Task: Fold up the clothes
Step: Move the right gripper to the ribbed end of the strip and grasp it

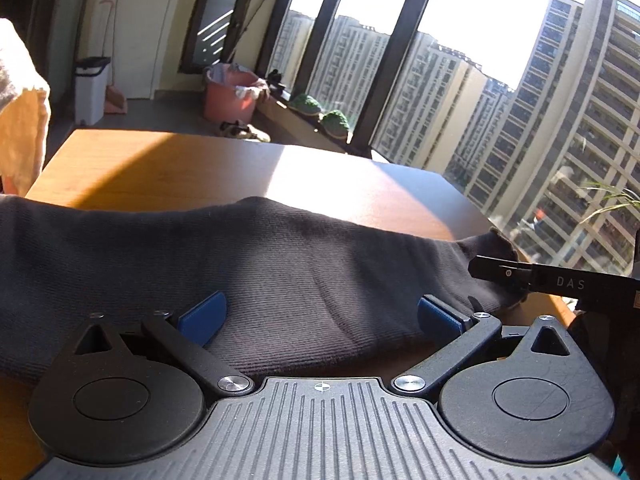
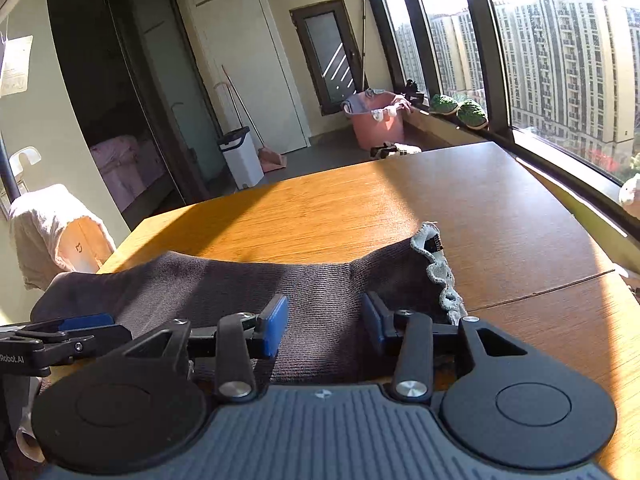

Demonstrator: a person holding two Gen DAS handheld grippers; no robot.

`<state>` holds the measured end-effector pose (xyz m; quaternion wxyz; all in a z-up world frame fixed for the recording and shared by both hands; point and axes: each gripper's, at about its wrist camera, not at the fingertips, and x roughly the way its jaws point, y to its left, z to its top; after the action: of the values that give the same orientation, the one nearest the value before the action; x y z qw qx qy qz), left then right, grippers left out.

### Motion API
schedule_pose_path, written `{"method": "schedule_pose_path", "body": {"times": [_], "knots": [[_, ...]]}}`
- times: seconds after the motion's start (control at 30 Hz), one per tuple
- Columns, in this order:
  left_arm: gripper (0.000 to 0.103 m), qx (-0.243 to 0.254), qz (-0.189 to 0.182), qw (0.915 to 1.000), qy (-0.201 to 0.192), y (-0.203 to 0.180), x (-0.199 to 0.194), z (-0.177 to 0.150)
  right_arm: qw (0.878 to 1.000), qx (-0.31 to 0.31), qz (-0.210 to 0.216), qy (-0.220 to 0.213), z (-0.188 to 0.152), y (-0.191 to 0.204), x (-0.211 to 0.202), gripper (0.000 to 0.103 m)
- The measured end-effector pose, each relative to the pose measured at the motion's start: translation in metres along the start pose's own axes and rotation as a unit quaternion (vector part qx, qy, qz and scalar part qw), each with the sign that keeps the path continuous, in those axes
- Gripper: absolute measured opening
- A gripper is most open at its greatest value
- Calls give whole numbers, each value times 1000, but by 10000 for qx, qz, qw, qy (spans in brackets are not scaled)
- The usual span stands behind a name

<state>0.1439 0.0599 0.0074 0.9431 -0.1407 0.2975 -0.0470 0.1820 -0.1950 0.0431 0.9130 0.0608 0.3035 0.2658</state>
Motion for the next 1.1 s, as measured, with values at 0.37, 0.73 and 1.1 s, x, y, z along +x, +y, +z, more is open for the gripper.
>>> {"method": "schedule_pose_path", "body": {"times": [0.37, 0.73, 1.1], "knots": [[103, 207, 76, 9996, 149, -8, -4, -5, 9961, -810, -350, 39, -3, 21, -6, 42], [103, 143, -66, 9998, 153, -4, -4, -6, 9925, -1103, -533, 60, 3, 20, -1, 41], [103, -8, -534, 9986, -69, -25, -19, 12, 9962, 14, -842, -216, 12, -21, -45, 57]]}}
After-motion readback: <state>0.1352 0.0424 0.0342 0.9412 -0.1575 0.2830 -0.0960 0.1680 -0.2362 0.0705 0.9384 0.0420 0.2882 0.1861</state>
